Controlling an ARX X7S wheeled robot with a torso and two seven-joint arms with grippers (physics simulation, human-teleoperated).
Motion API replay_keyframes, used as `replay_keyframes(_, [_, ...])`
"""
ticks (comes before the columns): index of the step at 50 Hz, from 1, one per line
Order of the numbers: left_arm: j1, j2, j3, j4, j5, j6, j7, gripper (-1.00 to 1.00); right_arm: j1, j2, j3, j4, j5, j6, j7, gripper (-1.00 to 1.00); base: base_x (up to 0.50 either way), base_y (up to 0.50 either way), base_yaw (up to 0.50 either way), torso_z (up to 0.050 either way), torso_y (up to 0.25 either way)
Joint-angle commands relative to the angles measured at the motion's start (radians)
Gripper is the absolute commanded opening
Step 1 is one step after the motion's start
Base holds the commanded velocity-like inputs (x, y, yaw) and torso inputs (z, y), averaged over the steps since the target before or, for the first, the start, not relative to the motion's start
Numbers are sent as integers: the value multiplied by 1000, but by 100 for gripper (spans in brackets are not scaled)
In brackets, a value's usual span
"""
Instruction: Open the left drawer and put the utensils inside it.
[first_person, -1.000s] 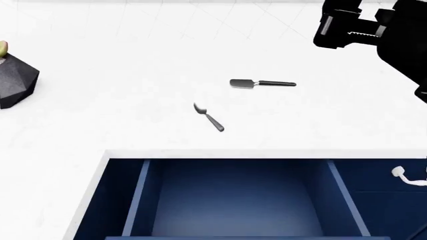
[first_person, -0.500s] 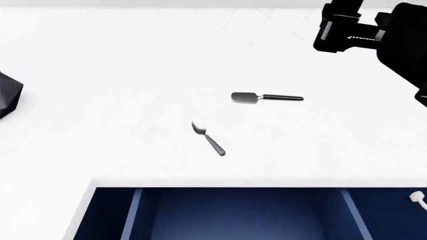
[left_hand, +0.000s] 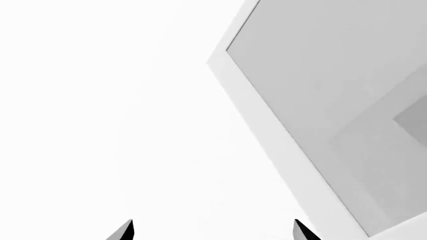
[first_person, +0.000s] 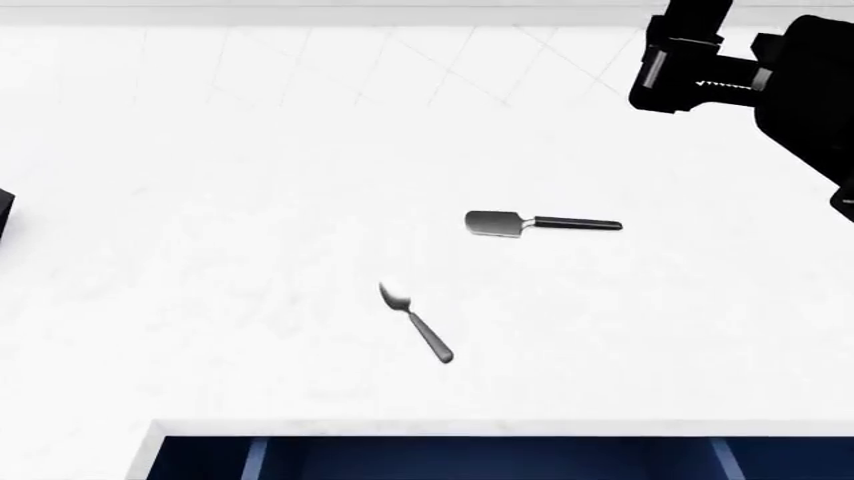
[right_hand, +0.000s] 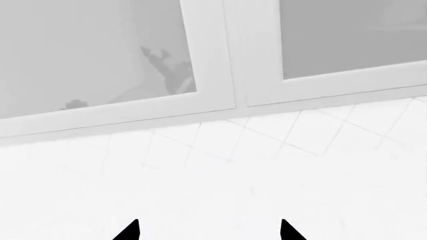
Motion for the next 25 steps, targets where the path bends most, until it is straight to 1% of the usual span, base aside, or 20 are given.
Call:
replay_keyframes(1, [0, -4, -2, 0, 0, -3, -2, 100, -10, 7, 2, -3, -2, -6, 2, 100, 0, 0, 0, 0, 0])
replay_keyframes(9, [0, -10, 3, 0, 3, -6, -6, 100, -11, 2, -6, 7, 0, -2, 7, 100, 0, 0, 0, 0, 0])
replay_keyframes(12, [0, -3, 8, 0, 7, -1, -4, 100, 5, -10, -22, 22, -1, 20, 8, 100, 0, 0, 0, 0, 0])
replay_keyframes(15, [0, 9, -4, 0, -1, 6, 3, 100, 36, -32, -62, 42, 30, 87, -1, 100, 0, 0, 0, 0, 0])
replay_keyframes(18, [0, 9, -8, 0, -4, 5, 5, 100, 52, -54, -85, 90, 30, 111, -9, 100, 0, 0, 0, 0, 0])
replay_keyframes(19, [0, 22, 3, 0, 6, 19, 9, 100, 74, -66, -101, 117, 23, 136, -14, 100, 0, 0, 0, 0, 0])
replay_keyframes(22, [0, 19, 3, 0, 2, 13, 4, 100, 106, -95, -139, 183, 22, 185, -20, 100, 0, 0, 0, 0, 0])
replay_keyframes(25, [0, 33, 14, 0, 9, 27, 6, 100, 134, -139, -178, 274, -10, 232, -76, 100, 0, 0, 0, 0, 0])
